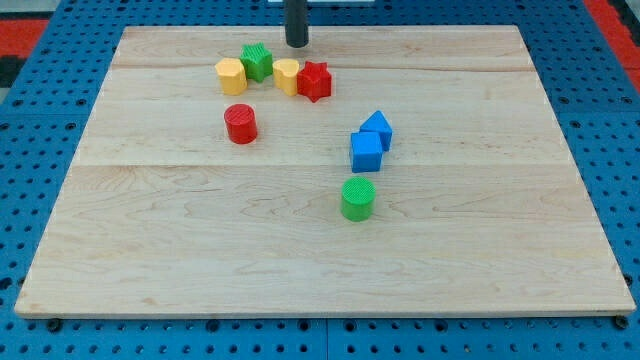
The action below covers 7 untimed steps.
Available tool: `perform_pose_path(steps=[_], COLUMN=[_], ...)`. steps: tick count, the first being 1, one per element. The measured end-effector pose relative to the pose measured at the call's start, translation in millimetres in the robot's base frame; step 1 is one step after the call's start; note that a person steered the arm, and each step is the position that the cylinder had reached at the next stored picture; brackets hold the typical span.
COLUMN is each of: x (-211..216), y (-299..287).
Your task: Slide the green star along with yellow hexagon towards center left
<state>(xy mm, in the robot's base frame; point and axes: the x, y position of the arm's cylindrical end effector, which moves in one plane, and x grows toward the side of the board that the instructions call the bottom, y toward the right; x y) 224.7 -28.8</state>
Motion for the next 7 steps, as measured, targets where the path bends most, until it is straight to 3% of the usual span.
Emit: perform_pose_path(steps=[3, 7], x=[19.7, 47.8], y=[-16.9, -127.5])
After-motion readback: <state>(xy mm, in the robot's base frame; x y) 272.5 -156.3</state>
